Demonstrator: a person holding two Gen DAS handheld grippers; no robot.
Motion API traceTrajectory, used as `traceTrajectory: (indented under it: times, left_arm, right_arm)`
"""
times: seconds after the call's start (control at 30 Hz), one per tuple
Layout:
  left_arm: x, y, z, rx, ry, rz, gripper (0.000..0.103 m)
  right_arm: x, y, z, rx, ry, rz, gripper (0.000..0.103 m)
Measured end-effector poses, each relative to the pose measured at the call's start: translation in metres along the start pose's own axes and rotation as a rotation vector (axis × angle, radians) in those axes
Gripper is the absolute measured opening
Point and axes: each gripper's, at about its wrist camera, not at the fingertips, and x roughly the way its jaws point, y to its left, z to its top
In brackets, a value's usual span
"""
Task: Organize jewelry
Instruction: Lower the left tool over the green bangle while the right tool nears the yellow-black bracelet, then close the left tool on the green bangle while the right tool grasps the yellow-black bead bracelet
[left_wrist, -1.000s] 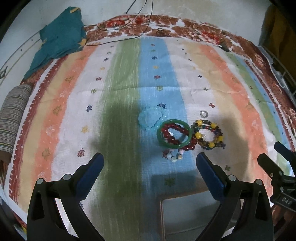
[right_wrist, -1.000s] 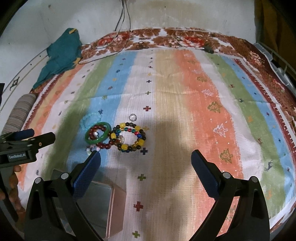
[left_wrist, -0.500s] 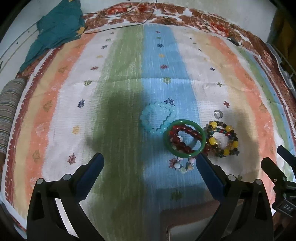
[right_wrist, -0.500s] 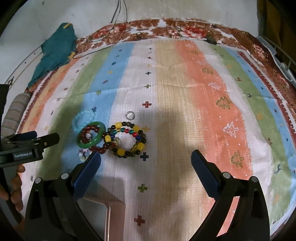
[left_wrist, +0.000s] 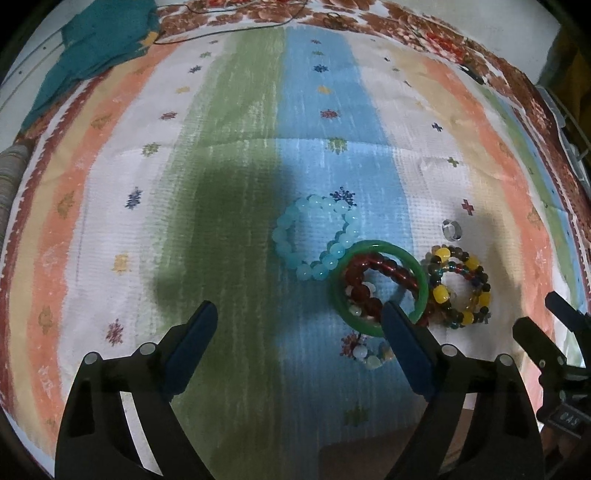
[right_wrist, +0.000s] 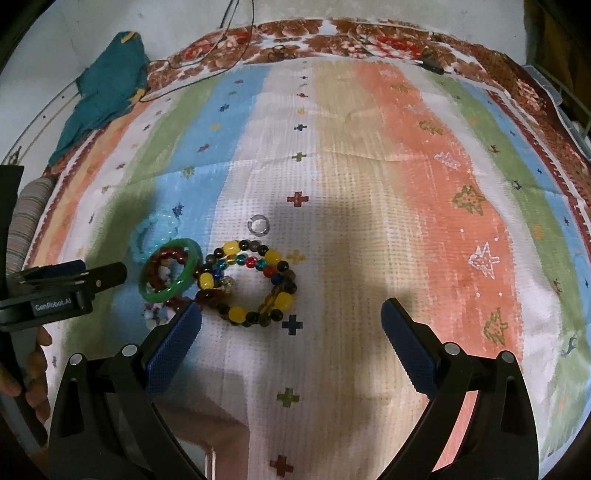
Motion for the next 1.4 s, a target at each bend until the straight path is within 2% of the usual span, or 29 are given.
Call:
traceTrajectory:
  times: [0.13, 0.17, 0.23, 0.4, 0.47, 0.57, 0.83, 0.97, 1.13, 1.2, 1.27, 1.33, 1.4]
  left_arm:
    - [0.008, 0.000, 0.002, 0.008, 0.014, 0.017, 0.088]
    - [0.010, 0.001, 0.003, 0.005, 0.019, 0.023, 0.088]
    - [0.013, 0.002, 0.004, 0.006, 0.027, 0.029, 0.088]
    - [0.023, 0.006, 0.006, 0.002, 0.047, 0.049, 0.088]
    - [0.027, 0.007, 0.007, 0.000, 0.056, 0.053, 0.088]
    - [0.031, 0.009, 0.008, -0.002, 0.064, 0.053, 0.088]
    - [0.038, 0.004, 0.009, 0.025, 0.060, 0.088, 0.086]
    - [0.039, -0.003, 0.008, 0.059, 0.052, 0.111, 0.078]
    - [0.036, -0.002, 0.008, 0.038, 0.037, 0.130, 0.063]
    - [0.034, 0.000, 0.006, 0.034, 0.028, 0.130, 0.052]
    - [0.033, 0.000, 0.006, 0.036, 0.017, 0.140, 0.042]
    - [0.033, 0.003, 0.005, 0.037, 0.015, 0.137, 0.037]
    - [0.030, 0.006, 0.006, 0.039, 0.019, 0.130, 0.024]
  right_arm:
    - [0.012, -0.005, 0.002, 0.018, 0.024, 0.001, 0.098]
    - [0.015, -0.005, 0.002, 0.020, 0.029, 0.000, 0.090]
    - [0.019, -0.006, 0.003, 0.023, 0.043, -0.002, 0.082]
    - [0.027, -0.004, 0.006, 0.025, 0.056, 0.001, 0.078]
    - [0.032, -0.004, 0.006, 0.027, 0.068, 0.003, 0.068]
    - [0.038, -0.007, 0.006, 0.039, 0.087, 0.012, 0.059]
    - [0.049, -0.012, 0.005, 0.055, 0.107, 0.024, 0.043]
    - [0.051, -0.010, 0.005, 0.039, 0.110, 0.029, 0.037]
    - [0.053, -0.010, 0.002, 0.020, 0.110, 0.028, 0.034]
    - [0.056, -0.009, 0.003, 0.010, 0.110, 0.034, 0.031]
    - [0.057, -0.007, 0.004, 0.005, 0.109, 0.053, 0.022]
    - [0.059, -0.009, 0.004, 0.022, 0.121, 0.078, 0.012]
    - [0.059, -0.008, 0.003, 0.012, 0.119, 0.071, 0.012]
